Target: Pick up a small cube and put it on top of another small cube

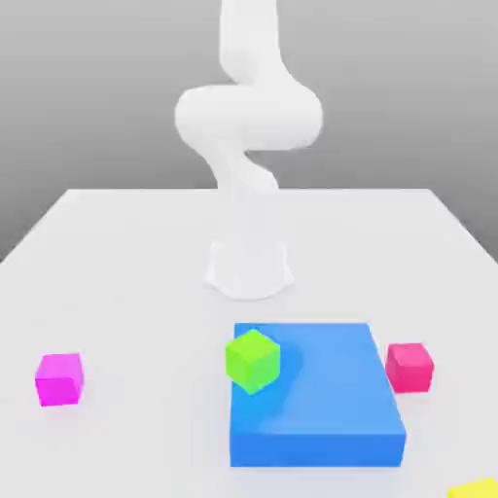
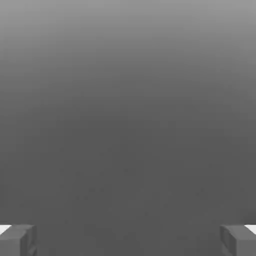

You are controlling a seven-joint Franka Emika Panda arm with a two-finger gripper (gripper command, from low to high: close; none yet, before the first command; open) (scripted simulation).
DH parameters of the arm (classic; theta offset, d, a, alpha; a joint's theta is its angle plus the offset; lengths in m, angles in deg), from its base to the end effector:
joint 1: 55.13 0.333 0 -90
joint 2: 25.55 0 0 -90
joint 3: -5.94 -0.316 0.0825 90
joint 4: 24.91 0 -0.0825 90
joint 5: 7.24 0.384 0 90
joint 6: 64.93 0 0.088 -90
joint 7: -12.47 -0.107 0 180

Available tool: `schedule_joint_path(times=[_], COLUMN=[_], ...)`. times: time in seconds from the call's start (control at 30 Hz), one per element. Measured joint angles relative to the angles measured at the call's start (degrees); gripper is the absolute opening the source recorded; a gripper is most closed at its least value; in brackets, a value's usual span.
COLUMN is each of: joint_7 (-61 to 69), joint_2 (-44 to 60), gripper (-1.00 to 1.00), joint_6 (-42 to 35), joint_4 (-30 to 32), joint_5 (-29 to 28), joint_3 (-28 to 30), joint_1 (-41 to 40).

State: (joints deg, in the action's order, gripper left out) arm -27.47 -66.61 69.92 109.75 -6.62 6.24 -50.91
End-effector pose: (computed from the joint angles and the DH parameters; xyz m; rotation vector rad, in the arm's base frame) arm 0.3789 0.0255 0.6613 -2.5726 0.8431 -0.9379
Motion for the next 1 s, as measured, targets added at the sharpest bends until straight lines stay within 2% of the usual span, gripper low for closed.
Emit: schedule_joint_path(times=[0.23,0.47,0.63,0.87,0.9,1.0], joint_7=[18.57,35.93,45.82,45.83,45.58,45.54], joint_2=[15.39,29.94,40.29,54.80,56.74,56.74], gripper=[0.00,0.00,0.00,0.00,-1.00,-1.00], joint_6=[9.64,18.75,25.38,36.70,38.29,38.24], joint_4=[8.80,17.21,23.26,23.14,22.80,22.80], joint_5=[1.84,3.14,0.56,-4.58,-4.87,-4.90], joint_3=[0.16,-2.51,-5.95,-2.85,-2.27,-2.27], joint_1=[12.86,22.73,28.32,32.13,32.67,32.66])
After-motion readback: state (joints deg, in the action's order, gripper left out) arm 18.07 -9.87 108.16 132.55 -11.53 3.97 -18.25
